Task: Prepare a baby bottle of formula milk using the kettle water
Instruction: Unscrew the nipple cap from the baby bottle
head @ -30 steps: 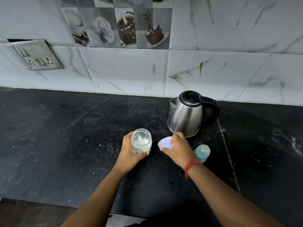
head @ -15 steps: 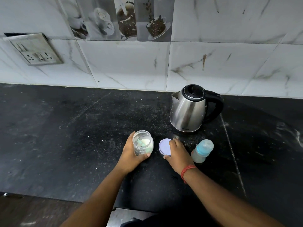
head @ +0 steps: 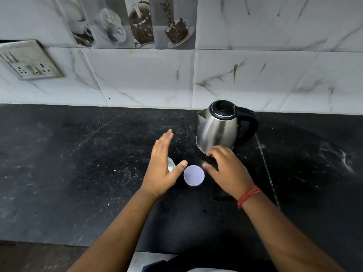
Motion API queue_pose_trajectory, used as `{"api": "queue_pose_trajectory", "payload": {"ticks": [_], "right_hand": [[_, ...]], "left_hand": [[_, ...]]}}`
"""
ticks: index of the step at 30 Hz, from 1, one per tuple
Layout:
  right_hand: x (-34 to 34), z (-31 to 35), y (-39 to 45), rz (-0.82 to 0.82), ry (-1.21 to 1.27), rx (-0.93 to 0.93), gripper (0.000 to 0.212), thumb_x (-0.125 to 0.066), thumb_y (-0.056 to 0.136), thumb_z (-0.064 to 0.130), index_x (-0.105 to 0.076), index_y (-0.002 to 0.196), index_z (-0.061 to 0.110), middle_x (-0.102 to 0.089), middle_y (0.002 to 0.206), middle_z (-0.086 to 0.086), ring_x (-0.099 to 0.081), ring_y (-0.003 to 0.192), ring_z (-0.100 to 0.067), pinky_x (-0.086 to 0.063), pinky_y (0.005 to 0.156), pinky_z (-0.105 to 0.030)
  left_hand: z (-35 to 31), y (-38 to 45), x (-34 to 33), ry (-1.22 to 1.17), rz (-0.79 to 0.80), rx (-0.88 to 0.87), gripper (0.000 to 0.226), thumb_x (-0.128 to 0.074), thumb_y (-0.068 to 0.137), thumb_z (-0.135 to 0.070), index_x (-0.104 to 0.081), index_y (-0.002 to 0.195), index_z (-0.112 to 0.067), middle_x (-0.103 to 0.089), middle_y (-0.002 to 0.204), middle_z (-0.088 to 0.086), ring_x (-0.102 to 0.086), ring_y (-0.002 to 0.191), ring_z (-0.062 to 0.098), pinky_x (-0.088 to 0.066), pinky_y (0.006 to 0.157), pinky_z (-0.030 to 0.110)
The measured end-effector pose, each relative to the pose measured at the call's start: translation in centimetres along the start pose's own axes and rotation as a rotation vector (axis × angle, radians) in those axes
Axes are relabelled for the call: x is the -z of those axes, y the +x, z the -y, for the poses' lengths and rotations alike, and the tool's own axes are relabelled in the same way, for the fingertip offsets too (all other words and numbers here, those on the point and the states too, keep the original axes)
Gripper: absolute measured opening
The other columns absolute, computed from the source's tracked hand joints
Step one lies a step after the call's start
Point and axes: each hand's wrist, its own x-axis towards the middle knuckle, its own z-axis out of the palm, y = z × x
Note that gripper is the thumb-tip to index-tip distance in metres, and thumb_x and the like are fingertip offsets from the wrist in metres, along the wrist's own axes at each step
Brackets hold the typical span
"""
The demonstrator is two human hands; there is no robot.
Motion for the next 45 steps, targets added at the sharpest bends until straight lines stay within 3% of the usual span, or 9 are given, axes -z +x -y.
{"api": "queue_pose_trajectory", "payload": {"ticks": [3,10,17,22,25,28,32,40,45], "right_hand": [[2.2,-1.6,-0.1,0.101,-0.020,-0.083,0.039,-0.073,0.090,0.035,-0.062,0.122,0.014,-0.064,0.123,0.000,-0.054,0.119,-0.021,-0.043,0.100,-0.030],[3.8,-4.3,-2.1,0.396,-0.207,-0.331,0.054,-0.072,0.086,0.050,-0.053,0.131,0.029,-0.055,0.129,0.005,-0.059,0.115,-0.021,-0.050,0.090,-0.037],[3.0,-4.6,-3.1,0.317,-0.111,-0.268,0.040,-0.075,0.083,0.037,-0.054,0.114,0.022,-0.059,0.112,0.002,-0.061,0.098,-0.022,-0.051,0.081,-0.038],[3.9,-3.9,-2.9,0.199,0.370,-0.398,0.028,-0.079,0.080,0.036,-0.061,0.099,0.026,-0.067,0.091,0.004,-0.066,0.083,-0.015,-0.054,0.073,-0.029],[3.7,-3.5,-2.5,0.161,0.600,-0.485,0.030,-0.074,0.083,0.051,-0.062,0.092,0.025,-0.073,0.086,-0.003,-0.073,0.081,-0.022,-0.063,0.076,-0.042],[4.0,-2.3,-1.6,0.235,0.557,-0.519,0.044,-0.062,0.092,0.058,-0.059,0.094,0.014,-0.070,0.067,-0.007,-0.070,0.055,-0.023,-0.061,0.055,-0.039],[3.6,-1.5,-1.0,0.109,0.508,-0.531,0.042,-0.060,0.096,0.048,-0.056,0.084,0.009,-0.056,0.055,-0.001,-0.051,0.034,-0.010,-0.041,0.036,-0.024],[3.8,-1.7,-0.2,0.066,0.469,-0.281,0.027,-0.068,0.092,0.032,-0.056,0.074,0.016,-0.057,0.059,0.005,-0.050,0.052,-0.001,-0.040,0.051,-0.018],[4.9,-1.7,0.3,0.019,0.596,-0.116,0.023,-0.064,0.083,0.041,-0.063,0.086,0.018,-0.068,0.079,-0.003,-0.064,0.070,-0.014,-0.051,0.063,-0.028]], "left_hand": [[-1.3,0.6,-1.9,-0.111,0.077,0.009,0.079,-0.057,0.097,-0.056,-0.024,0.160,-0.023,-0.023,0.168,-0.010,-0.038,0.147,0.007,-0.035,0.120,0.033],[-2.0,-0.2,-6.4,-0.123,0.291,0.089,0.067,-0.066,0.097,-0.040,-0.033,0.155,-0.028,-0.036,0.153,-0.017,-0.054,0.126,-0.004,-0.048,0.107,0.027],[-2.2,-0.7,-9.2,-0.040,0.442,0.083,0.067,-0.072,0.093,-0.040,-0.041,0.150,-0.023,-0.046,0.146,-0.013,-0.050,0.130,-0.002,-0.042,0.113,0.030],[-3.2,-0.3,-9.4,-0.008,0.465,0.047,0.078,-0.074,0.083,-0.057,-0.044,0.147,-0.023,-0.053,0.138,-0.010,-0.053,0.126,0.003,-0.044,0.106,0.023],[-3.6,0.0,-9.1,0.177,0.401,-0.030,0.065,-0.070,0.085,-0.059,-0.050,0.138,-0.028,-0.064,0.126,-0.012,-0.063,0.112,0.007,-0.051,0.092,0.030],[-3.9,0.0,-8.5,0.408,0.321,-0.061,0.065,-0.067,0.086,-0.056,-0.051,0.139,-0.022,-0.066,0.126,-0.005,-0.065,0.109,0.018,-0.052,0.082,0.035],[-4.0,0.4,-8.4,0.455,0.281,-0.102,0.068,-0.069,0.084,-0.057,-0.054,0.138,-0.017,-0.069,0.122,-0.001,-0.068,0.105,0.022,-0.055,0.079,0.037],[-4.6,1.1,-6.6,-0.098,0.427,0.173,0.044,-0.080,0.078,-0.053,-0.065,0.112,-0.029,-0.071,0.087,-0.012,-0.066,0.076,0.006,-0.057,0.074,0.037],[-5.2,1.8,-5.9,-0.376,0.474,0.242,0.033,-0.084,0.085,-0.028,-0.066,0.113,-0.028,-0.071,0.094,-0.009,-0.064,0.085,0.005,-0.054,0.080,0.027]]}}
